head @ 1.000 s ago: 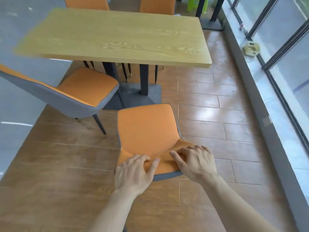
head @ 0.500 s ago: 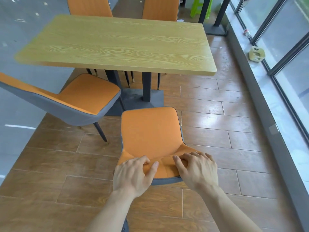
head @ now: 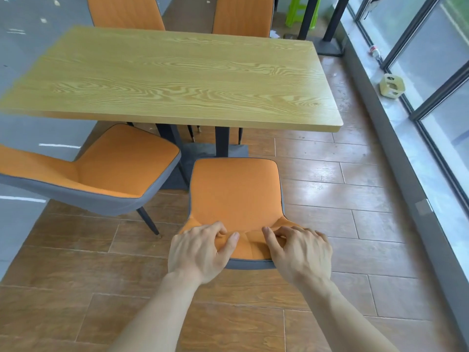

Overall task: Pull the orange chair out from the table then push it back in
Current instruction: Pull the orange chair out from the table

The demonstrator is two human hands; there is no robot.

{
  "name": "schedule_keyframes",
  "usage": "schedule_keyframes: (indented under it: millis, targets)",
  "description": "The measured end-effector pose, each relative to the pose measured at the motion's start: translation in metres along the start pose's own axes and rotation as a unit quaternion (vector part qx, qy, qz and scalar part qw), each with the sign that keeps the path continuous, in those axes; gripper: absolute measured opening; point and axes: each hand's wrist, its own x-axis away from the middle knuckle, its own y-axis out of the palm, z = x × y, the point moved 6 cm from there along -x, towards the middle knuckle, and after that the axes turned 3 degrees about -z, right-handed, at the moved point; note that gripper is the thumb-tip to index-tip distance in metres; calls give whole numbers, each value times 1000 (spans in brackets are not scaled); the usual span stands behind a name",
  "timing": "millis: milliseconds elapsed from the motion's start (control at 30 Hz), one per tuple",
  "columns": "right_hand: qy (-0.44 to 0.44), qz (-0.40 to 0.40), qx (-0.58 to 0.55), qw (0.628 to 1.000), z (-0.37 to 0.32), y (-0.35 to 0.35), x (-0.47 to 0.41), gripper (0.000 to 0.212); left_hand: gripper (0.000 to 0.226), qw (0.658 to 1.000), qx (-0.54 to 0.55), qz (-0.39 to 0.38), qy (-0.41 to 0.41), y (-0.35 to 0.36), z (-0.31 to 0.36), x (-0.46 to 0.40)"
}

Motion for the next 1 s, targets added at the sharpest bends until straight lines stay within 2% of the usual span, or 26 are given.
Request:
schedule_keyframes:
  millis: [200, 400, 633, 800, 1000]
  targets:
    - [17, 12, -13, 1000, -13, -11, -45, 75, 66, 999, 20, 16, 26, -8, -7, -49]
    - [31, 7, -7, 999, -11, -14, -46, 64, 73, 998, 34, 10, 43, -9, -3, -51]
    - [36, -7, -1, 999, -15, -9, -42, 64, 74, 998, 42, -4, 56, -11, -6, -51]
    - [49, -17, 5, 999, -29, -4, -31, 77, 67, 998, 32, -15, 60, -14, -20, -46]
    - [59, -14, 4, 998, -31, -1, -27, 74, 63, 997, 26, -17, 68, -13, -24, -44]
